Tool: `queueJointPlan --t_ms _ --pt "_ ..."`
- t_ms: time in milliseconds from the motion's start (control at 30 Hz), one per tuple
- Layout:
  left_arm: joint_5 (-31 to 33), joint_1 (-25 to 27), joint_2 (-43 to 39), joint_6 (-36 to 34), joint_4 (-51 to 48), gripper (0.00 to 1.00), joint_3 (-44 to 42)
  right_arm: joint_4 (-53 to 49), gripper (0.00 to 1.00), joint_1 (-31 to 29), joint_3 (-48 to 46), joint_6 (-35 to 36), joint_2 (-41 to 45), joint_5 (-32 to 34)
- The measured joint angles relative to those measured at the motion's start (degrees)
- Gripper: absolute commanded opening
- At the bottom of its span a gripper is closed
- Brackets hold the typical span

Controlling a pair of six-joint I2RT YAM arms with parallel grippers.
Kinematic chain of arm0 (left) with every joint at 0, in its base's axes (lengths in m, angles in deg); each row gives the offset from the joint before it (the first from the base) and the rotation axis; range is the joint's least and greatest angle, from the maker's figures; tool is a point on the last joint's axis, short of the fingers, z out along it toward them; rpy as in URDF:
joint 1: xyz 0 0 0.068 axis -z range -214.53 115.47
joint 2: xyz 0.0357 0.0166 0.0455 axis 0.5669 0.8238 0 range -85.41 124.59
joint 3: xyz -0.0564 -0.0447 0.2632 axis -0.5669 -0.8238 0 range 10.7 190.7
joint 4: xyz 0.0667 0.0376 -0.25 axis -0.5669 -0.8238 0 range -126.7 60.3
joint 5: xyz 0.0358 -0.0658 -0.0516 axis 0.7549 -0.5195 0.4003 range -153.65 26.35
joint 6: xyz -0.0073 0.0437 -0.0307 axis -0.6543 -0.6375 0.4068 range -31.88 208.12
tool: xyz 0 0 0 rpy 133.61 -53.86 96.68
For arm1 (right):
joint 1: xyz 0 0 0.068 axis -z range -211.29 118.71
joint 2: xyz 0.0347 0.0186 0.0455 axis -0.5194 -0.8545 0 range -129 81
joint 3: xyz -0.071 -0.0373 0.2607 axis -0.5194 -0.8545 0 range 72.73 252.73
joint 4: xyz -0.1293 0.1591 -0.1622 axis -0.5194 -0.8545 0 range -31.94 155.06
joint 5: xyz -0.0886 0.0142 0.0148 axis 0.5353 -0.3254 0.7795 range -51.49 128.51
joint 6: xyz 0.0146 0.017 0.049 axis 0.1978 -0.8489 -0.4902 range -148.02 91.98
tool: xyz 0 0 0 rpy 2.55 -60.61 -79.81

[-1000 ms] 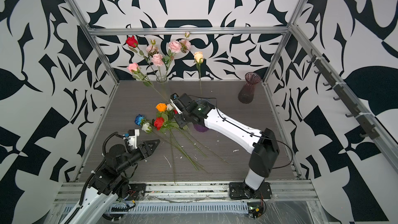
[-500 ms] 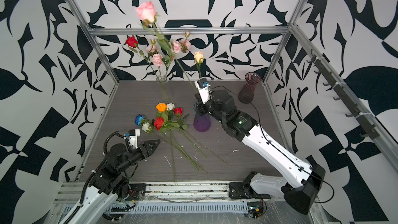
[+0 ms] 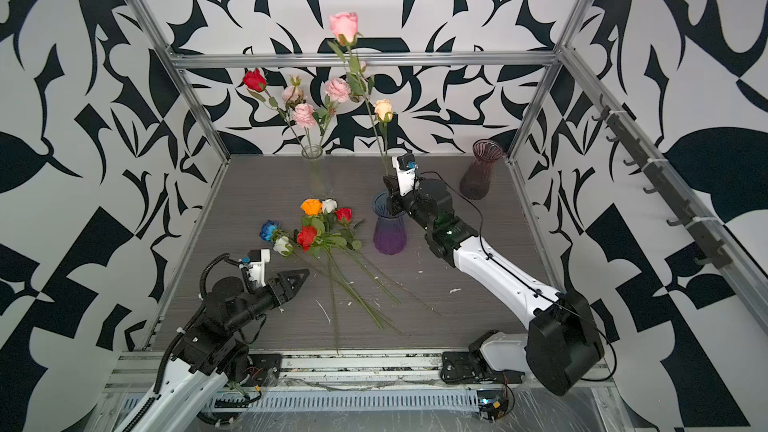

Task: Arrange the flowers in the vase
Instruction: 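Lift the pink rose high and carry it over the blue-purple vase, then lower the pink rose stem into the blue-purple vase and open the right gripper, then move the right gripper back down to the rose pile stems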

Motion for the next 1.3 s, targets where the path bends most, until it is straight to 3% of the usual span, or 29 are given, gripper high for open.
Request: queueJointPlan --t_ms 67,100,133,167,200,267,700,900,1033,1133,1300 --pt "-0.02 0.00 0.09 0.00 0.02 0.73 0.00 2.32 0.00 0.11 -1.68 -0.83 0.26 0.00" --pt "0.00 0.00 0.13 0.00 0.00 0.73 0.00 3.17 0.16 0.31 -2.47 -1.22 0.35 -0.04" --pt "-0.02 -0.02 0.20 0.00 0.02 0.73 0.00 3.58 0.44 0.44 -3.06 -1.51 0.44 -0.17" --pt "0.00 -0.04 0.24 0.02 0.02 0.73 0.00 3.80 0.66 0.50 -3.54 -1.88 0.59 -0.26" --pt "-0.02 -0.04 0.31 0.00 0.02 0.73 0.00 4.07 0.78 0.59 -4.17 -2.12 0.96 -0.22" --pt "-0.02 -0.04 0.42 0.00 0.04 0.73 0.00 4.39 0.84 0.68 -5.49 -2.36 2.14 -0.07" --pt "-0.04 -0.04 1.90 0.02 0.90 0.73 0.00 2.99 0.85 0.85 -6.56 -1.33 8.55 0.52" --pt "-0.04 -0.04 1.88 0.02 0.90 0.73 0.00 0.44 0.72 0.24 -6.62 -2.10 9.94 -3.89" --pt "-0.04 -0.04 1.81 0.02 0.90 0.73 0.00 -5.27 0.71 -8.41 -6.60 0.98 12.76 -6.12" --pt "-0.04 -0.04 1.86 0.02 1.05 0.73 0.00 -10.49 0.64 -15.61 -5.90 2.43 12.44 -9.42" --pt "-0.31 -0.04 2.84 0.02 1.79 0.73 0.00 -17.81 0.63 -19.10 -3.26 -1.36 5.38 -11.52"
